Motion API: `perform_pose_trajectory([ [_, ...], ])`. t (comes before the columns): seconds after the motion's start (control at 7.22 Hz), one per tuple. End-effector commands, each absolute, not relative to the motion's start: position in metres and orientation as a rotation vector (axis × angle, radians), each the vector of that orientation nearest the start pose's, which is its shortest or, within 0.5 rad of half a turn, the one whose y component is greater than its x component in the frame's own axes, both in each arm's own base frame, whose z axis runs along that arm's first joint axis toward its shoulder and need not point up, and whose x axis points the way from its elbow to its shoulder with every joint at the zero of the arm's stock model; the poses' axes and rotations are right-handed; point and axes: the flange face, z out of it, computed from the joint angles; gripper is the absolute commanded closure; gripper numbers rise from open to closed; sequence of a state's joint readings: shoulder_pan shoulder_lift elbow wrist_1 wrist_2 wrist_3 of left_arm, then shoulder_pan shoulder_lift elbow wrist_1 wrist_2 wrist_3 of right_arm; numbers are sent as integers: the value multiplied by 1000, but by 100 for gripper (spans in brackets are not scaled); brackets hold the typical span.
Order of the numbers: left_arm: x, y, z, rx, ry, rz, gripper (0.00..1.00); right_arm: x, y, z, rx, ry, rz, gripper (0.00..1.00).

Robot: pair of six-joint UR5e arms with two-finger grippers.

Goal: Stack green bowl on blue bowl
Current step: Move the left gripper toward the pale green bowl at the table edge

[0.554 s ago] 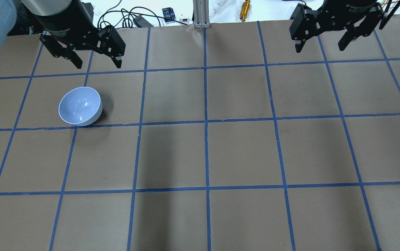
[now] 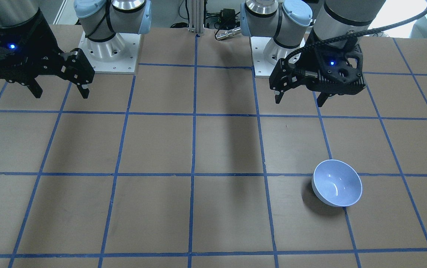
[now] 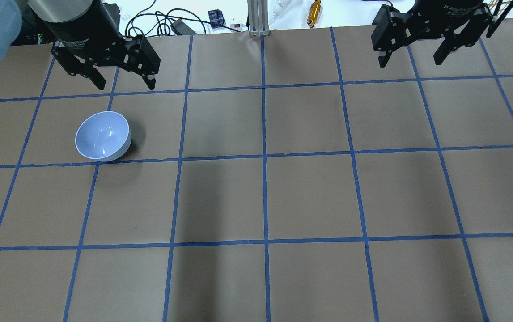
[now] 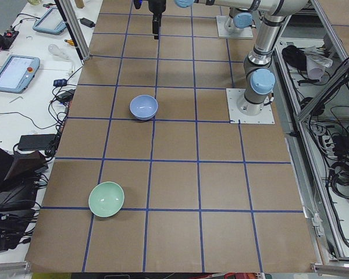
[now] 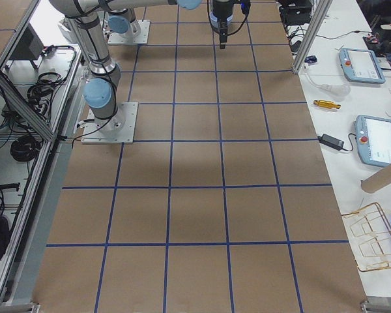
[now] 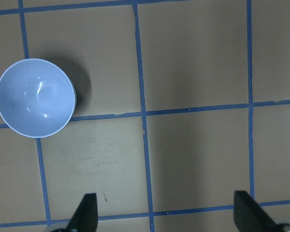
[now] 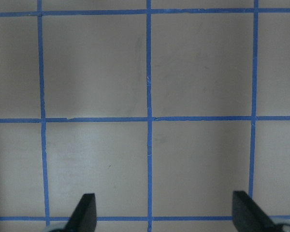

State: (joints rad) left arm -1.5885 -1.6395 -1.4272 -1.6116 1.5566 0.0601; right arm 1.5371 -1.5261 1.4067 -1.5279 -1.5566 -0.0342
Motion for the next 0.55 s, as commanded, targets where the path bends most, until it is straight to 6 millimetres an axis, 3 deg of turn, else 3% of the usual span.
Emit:
perform_pose_trajectory([
  [0.0,-117,-527,521,243,3137,-40,0,117,-520,542,-1,3128,-121,0],
  [0.14,-64,-531,519,244,3143,25,0,117,-520,542,-3,3128,-121,0],
  [0.28,5,-530,520,369,3145,82,0,117,-520,542,-1,3128,-121,0],
  [0.42,52,-530,523,408,3153,117,0,117,-520,541,-3,3128,-118,0],
])
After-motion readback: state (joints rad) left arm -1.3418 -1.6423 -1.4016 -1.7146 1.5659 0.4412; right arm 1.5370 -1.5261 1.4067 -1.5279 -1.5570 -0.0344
